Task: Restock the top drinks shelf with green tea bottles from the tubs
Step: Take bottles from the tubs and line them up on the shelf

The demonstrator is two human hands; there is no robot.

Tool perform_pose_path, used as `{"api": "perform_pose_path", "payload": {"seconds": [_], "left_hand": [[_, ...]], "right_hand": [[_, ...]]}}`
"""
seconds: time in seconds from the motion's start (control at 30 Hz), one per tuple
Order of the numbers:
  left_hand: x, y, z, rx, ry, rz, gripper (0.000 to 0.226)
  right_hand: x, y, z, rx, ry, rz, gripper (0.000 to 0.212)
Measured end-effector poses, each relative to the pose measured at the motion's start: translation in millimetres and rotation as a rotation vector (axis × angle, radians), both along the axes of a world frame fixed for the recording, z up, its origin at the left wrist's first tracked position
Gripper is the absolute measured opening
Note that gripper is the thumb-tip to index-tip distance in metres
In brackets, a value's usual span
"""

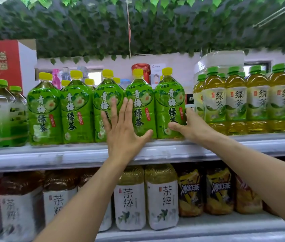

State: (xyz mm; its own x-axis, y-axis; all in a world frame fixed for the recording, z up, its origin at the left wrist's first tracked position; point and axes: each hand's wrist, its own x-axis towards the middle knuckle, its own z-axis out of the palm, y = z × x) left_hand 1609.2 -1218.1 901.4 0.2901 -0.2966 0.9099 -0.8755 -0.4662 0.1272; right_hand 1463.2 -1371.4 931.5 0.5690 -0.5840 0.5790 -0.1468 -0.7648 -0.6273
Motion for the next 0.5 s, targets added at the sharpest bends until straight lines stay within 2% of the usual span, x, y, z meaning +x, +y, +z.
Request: {"api": "perform_pose_path", "payload": {"seconds": [0.37, 0.5], "left_hand": [[-2, 3, 1, 0.070, 0.008, 0.095, 0.109], [0, 6, 1, 0.096, 0.014, 0.041, 0.105]], "right_hand": [[2, 4, -4, -0.042, 0.045, -0.034, 0.049], [0, 11, -5, -0.045, 0.046, -0.059, 0.046]]}}
